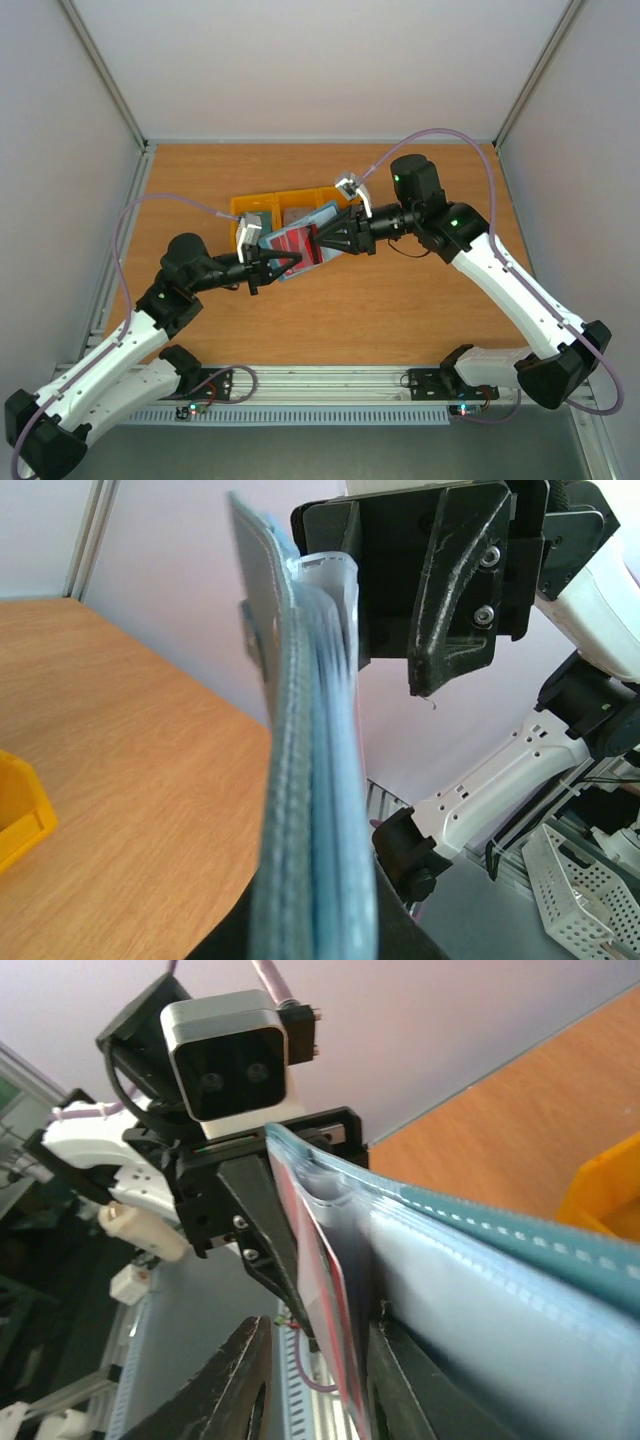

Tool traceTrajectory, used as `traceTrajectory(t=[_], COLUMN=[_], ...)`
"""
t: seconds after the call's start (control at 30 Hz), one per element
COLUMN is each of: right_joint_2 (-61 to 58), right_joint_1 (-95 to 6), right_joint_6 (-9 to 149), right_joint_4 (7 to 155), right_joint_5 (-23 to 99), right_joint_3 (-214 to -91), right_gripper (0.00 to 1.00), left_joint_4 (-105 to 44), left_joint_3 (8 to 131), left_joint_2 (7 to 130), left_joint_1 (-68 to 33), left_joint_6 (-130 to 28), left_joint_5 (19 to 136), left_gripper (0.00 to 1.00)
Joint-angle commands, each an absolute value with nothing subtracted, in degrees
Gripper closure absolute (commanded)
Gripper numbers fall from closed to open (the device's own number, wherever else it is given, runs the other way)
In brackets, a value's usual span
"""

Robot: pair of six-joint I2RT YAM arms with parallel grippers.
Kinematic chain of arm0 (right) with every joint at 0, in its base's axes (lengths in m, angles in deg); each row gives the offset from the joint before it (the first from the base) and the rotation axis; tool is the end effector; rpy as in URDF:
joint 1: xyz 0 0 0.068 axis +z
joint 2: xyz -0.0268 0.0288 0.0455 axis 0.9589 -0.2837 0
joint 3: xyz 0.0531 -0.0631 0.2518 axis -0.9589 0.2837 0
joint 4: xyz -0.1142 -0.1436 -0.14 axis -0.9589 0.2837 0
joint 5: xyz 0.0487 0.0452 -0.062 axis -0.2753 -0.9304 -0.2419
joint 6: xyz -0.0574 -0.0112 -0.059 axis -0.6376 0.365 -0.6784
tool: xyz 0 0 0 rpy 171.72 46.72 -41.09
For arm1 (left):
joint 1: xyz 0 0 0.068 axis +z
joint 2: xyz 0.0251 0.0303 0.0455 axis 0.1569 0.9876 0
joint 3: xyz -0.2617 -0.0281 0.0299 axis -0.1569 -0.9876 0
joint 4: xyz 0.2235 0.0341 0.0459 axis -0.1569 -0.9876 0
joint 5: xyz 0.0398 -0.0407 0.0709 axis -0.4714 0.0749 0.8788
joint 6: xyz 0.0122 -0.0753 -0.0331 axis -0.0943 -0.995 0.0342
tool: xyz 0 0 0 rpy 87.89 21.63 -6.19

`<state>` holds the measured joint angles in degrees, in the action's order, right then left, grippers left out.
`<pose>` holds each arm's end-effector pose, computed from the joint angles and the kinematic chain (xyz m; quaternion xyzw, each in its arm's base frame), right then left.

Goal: Take the credit cards out of the card holder

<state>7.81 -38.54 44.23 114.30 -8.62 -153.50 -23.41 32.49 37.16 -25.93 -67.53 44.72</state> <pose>0.1699 0.1907 0.3785 -0.5534 0.5791 0.4525 0.3921 0.1222 -0.1440 0.3200 0.2912 0.6422 -0.5567 0.4392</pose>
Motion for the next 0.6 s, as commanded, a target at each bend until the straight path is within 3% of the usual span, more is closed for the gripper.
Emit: traceTrajectory(t=[0.0, 0.27, 0.4, 0.57], right_joint_2=[7.1, 5.9, 6.8, 7.4], right_joint_1=[-37.9, -36.7, -36.8, -39.5], right_joint_6=[43.9, 43.5, 43.1, 40.6], right_joint_4=[110.8, 112.7, 113.0, 117.9], right_joint_5=[-16.2, -15.6, -13.9, -11.6], right_joint_3=[-152.4, -151.7, -152.4, -154.1], right_gripper=[0.74, 0.85, 0.99, 0.99], left_joint_4=[-17.0, -17.0, -17.3, -16.5], left_joint_3=[33.8, 34.2, 33.7, 33.3], left_joint_2=[37.3, 37.9, 37.7, 36.9], left_joint_1=[-26.6, -26.6, -26.6, -26.6], left_joint_6=[-67.2, -67.1, -68.1, -67.7], left_joint_5=[43.7, 44.7, 44.8, 42.0], left_gripper=[1.00, 1.00, 1.00, 0.94])
